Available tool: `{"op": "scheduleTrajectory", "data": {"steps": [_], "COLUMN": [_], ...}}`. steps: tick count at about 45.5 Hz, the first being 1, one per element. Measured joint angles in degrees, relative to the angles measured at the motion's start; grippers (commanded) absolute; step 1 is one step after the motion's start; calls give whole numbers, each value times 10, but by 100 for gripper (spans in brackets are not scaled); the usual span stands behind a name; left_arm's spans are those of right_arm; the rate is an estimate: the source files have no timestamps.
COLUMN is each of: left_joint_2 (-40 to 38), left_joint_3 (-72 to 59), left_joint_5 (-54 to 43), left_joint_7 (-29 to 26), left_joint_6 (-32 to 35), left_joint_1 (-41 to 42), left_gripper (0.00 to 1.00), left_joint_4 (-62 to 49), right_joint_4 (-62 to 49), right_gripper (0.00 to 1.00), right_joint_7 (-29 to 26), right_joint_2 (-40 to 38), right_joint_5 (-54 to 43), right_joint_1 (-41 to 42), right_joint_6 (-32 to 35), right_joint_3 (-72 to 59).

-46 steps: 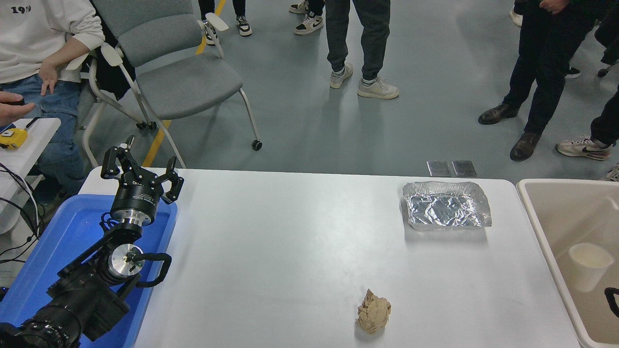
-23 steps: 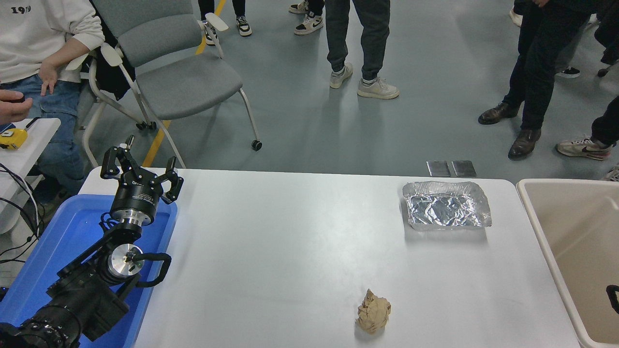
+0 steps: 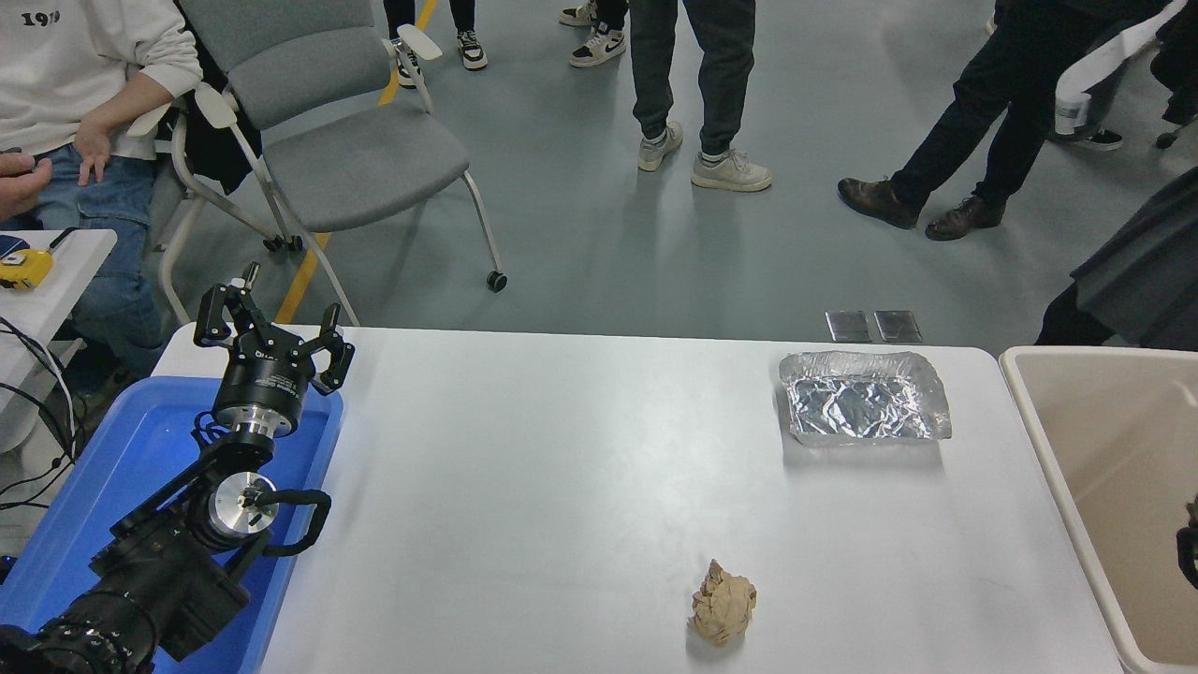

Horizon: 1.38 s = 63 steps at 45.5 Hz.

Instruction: Dispose of the paper cup in the dustbin

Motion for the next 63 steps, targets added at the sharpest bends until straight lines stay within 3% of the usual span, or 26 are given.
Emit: {"op": "scheduleTrajectory", "data": {"steps": [12,19,29,34,63], "left_joint_2": [0,0,0,0,-1], "left_joint_3": [0,0,0,0,0], "left_joint_5": [0,0,0,0,0], "left_joint_7": [0,0,0,0,0], "left_joint_6": [0,0,0,0,0], "left_joint_1": [0,0,0,0,0], "left_gripper": [100,100,100,100,100], "left_joint_4": [0,0,0,0,0], "right_joint_4": [198,254,282,285,201], "right_gripper": [100,100,100,100,100], "right_joint_7": [12,73,176,200,231], "right_joint_2": [-31,-17,8,20,112], "right_joint_5": [-2,-3,-11,-16,-20], "right_joint_1": [-45,-56,-62,-60,-12], "right_joint_6": [29,31,40,41,41], "right_joint_3": [82,115,124,121,99]}}
